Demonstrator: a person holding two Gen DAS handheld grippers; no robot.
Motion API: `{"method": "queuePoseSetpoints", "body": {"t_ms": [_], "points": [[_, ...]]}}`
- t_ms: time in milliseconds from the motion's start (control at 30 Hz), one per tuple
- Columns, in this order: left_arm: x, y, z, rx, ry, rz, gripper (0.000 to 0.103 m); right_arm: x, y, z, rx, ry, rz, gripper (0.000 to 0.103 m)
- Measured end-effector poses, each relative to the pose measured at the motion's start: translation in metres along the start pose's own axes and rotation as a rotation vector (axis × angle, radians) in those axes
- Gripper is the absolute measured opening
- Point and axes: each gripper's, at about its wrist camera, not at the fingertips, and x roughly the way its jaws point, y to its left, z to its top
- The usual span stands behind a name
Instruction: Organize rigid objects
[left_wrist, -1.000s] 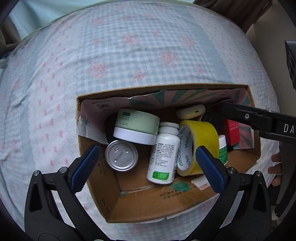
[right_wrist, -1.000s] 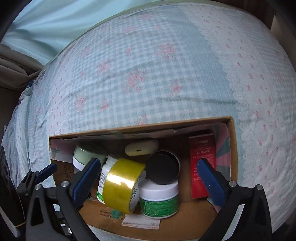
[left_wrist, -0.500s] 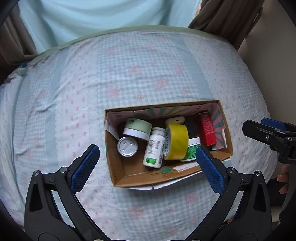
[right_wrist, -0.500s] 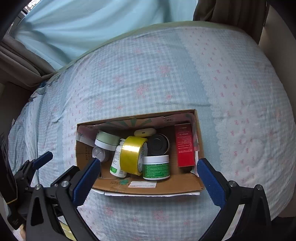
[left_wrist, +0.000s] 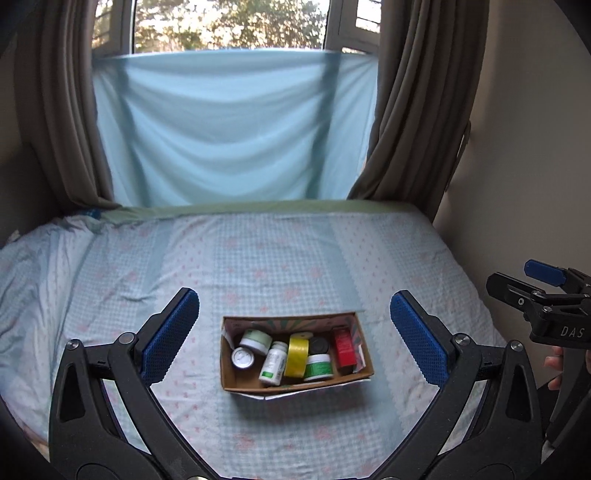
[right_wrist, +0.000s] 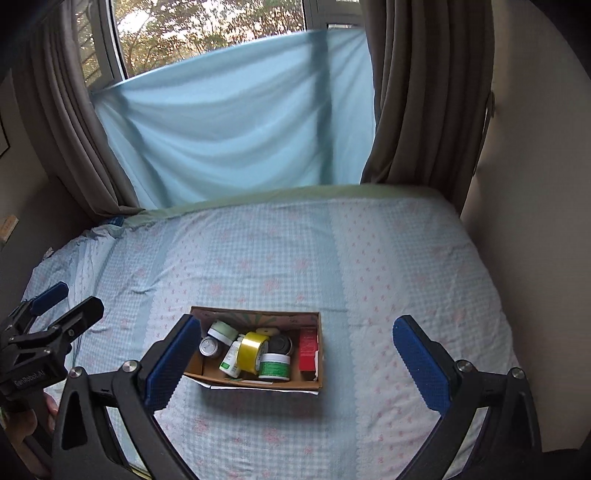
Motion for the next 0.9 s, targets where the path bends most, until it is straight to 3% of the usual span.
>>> {"method": "queuePoseSetpoints", "body": {"t_ms": [133,300,533,900], "points": [[-0.038,-0.029,-0.002,0.014,-0.074,0.027,0.103,-0.047,-0.01,-0.002,-0.035,-0.102,-0.037,0.103],[-0.066,-0.05,-0.009,-0.003,-0.136,0.04,0.103,-0.078,-0.024,-0.011,-0.038,-0.17,-0.068,0.103],[-0.085,-0.069,-0.016,-0.004,-0.202,0.06,0.103,-0.095,-0.042,-0.027,-0.038,-0.216,-0.05,0.103],[-0.089,-0.081,-0.019,-0.002,-0.217,0.076,0.103,-0.107,-0.056,-0.03,-0.033,-0.252,-0.042,0.103]]}}
